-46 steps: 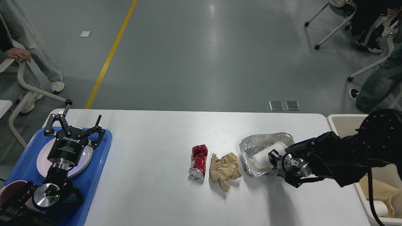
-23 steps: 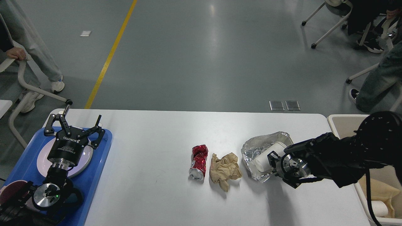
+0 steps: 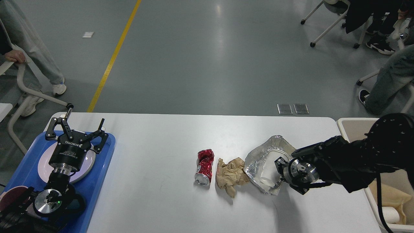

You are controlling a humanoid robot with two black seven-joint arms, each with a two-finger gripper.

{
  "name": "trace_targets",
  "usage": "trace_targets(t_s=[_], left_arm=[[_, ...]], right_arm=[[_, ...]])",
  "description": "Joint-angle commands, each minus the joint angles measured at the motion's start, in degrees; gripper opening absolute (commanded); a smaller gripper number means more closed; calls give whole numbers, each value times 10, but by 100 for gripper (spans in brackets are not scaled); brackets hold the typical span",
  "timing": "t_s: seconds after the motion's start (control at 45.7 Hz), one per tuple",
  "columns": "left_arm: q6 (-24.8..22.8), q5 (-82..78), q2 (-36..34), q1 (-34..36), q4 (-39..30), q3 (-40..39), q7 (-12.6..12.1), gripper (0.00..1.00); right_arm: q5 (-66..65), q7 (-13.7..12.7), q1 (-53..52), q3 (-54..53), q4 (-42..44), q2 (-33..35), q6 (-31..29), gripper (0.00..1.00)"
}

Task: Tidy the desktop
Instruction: 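Grasp the clear foil tray with the white cup using the right gripper, then lift the tray and cup and carry them over the white bin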

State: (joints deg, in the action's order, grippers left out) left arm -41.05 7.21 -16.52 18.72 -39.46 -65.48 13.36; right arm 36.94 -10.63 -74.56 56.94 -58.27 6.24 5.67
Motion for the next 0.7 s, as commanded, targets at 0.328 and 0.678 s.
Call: trace_targets(t_s=[0.328,0.678], left_arm=[[0,0,0,0,0,0,0,96],[0,0,0,0,0,0,0,96]], right_arm=[[-1,1,-207,35,-231,101,-1,0],[0,3,-486,171,-417,184,-110,0]])
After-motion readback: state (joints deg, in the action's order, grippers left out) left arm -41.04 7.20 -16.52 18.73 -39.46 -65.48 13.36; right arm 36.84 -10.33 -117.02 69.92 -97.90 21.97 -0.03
